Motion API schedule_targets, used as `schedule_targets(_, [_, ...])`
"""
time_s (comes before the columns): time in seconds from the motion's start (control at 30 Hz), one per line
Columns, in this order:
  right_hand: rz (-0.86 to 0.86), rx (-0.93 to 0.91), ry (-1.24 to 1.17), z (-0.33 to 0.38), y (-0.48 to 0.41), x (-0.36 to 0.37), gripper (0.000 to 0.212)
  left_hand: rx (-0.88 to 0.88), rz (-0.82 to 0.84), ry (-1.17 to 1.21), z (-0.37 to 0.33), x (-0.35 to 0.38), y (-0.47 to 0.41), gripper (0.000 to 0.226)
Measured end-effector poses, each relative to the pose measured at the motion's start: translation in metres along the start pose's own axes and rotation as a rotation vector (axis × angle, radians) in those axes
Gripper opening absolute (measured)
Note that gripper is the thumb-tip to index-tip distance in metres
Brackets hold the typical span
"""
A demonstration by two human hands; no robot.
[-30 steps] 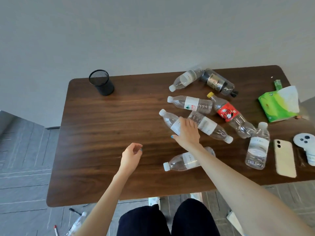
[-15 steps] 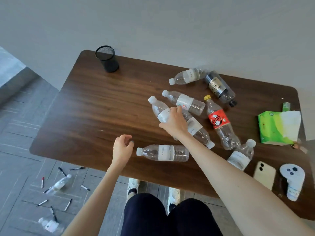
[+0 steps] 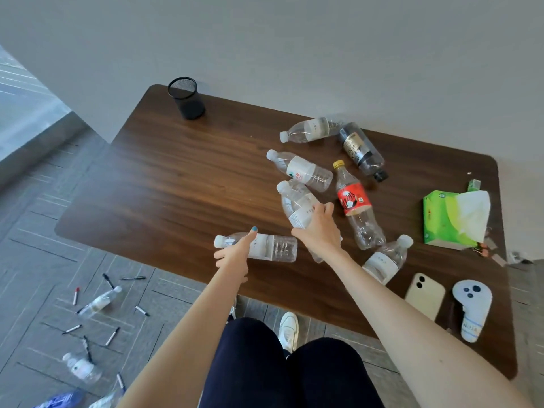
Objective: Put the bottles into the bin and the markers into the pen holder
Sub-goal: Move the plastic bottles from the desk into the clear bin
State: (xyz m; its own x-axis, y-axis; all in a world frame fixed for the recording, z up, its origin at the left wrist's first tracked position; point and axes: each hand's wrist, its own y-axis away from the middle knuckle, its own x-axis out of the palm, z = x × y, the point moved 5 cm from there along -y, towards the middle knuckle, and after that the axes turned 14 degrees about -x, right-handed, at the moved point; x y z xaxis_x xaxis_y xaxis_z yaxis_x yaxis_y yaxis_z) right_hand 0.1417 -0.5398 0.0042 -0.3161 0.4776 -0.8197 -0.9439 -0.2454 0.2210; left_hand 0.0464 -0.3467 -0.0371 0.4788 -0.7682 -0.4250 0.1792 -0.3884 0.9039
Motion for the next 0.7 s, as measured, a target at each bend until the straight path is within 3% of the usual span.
schedule_targets(0.2, [0.016, -0.004, -0.036, -0.020, 0.017, 0.007, 0.067, -0.060, 0.055, 0.053, 0.009, 0.031, 0.004, 0.126])
schedule_targets(0.3, [0.022, -0.001, -0.043, -0.025, 0.021, 0.008, 0.065, -0.036, 0.010, 0.081, 0.007, 0.038, 0.002, 0.111])
schedule_targets(0.4, [0.017, -0.004, -0.055, -0.023, 0.022, 0.011, 0.066, -0.010, 0.065, 0.181, 0.006, 0.042, 0.001, 0.095])
schedule_targets(0.7, [0.065, -0.085, -0.118, 0.025, 0.007, 0.025, 0.069, 0.296, 0.080, 0.184, -0.015, -0.021, -0.016, 0.076])
